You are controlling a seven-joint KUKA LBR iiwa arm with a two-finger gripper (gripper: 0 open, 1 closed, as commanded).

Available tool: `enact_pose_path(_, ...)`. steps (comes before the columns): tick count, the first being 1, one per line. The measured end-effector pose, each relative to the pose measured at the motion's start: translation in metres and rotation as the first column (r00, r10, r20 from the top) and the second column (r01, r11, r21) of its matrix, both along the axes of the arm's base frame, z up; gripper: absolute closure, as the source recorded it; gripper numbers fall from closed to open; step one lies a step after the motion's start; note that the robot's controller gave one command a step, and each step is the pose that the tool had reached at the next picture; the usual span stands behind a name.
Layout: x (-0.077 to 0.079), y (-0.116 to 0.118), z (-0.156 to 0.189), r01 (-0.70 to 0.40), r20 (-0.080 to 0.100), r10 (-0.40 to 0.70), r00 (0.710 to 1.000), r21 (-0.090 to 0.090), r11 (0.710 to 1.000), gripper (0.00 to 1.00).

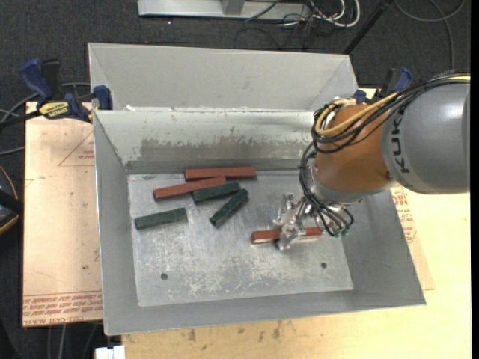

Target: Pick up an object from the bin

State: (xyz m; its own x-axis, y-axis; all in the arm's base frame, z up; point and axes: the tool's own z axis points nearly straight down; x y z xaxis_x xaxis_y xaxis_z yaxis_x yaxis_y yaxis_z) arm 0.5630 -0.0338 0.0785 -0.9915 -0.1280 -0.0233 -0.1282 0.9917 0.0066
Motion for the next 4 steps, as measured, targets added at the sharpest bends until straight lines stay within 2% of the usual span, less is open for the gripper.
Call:
enact_pose_path(2,-0.001,0.0,0.003,-0.001,-0.003,0.001,1.0,-0.001,1.0,1.0)
enact_pose_path(3,-0.004,-0.001,0.018,-0.001,-0.021,0.001,1.0,-0.006,1.0,1.0)
enact_pose_path(4,-0.002,-0.001,0.033,-0.001,-0.018,0.001,1.0,-0.008,1.0,1.0)
